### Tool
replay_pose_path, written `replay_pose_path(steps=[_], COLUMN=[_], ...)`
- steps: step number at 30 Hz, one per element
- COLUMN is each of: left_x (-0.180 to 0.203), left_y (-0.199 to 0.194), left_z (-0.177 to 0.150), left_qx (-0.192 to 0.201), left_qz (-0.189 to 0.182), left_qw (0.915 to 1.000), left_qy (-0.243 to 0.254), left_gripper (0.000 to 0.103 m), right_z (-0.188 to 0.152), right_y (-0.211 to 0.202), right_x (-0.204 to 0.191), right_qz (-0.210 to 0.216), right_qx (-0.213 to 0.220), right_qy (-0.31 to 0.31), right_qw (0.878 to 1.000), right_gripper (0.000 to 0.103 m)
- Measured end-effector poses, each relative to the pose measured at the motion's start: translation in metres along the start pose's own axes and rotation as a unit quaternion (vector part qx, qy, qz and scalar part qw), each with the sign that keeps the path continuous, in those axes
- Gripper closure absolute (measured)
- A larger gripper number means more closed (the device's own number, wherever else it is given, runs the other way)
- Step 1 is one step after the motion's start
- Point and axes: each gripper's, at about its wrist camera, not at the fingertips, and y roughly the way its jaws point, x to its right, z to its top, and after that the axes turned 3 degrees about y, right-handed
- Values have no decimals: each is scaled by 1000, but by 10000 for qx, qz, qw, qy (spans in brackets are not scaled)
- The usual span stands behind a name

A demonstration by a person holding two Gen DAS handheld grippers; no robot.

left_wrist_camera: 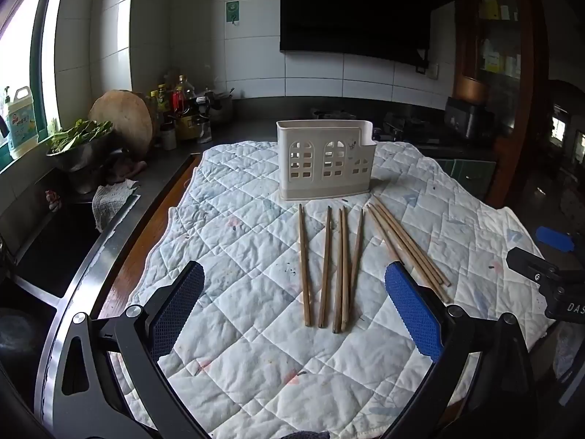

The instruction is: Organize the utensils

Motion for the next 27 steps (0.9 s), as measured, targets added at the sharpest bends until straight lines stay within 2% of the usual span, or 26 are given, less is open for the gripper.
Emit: replay_pose_path(steps=[27], left_x=[1], left_y=[-2], left_z=[-4], left_qx=[-4], left_qz=[34], left_qw=[10000], left_qy=[43], left_gripper=[5], right_z=[-1], right_y=[-1], right_x=[-4], right_qz=[-4], right_qx=[10], right_qy=[-45], right_qw=[10000], right_gripper=[6])
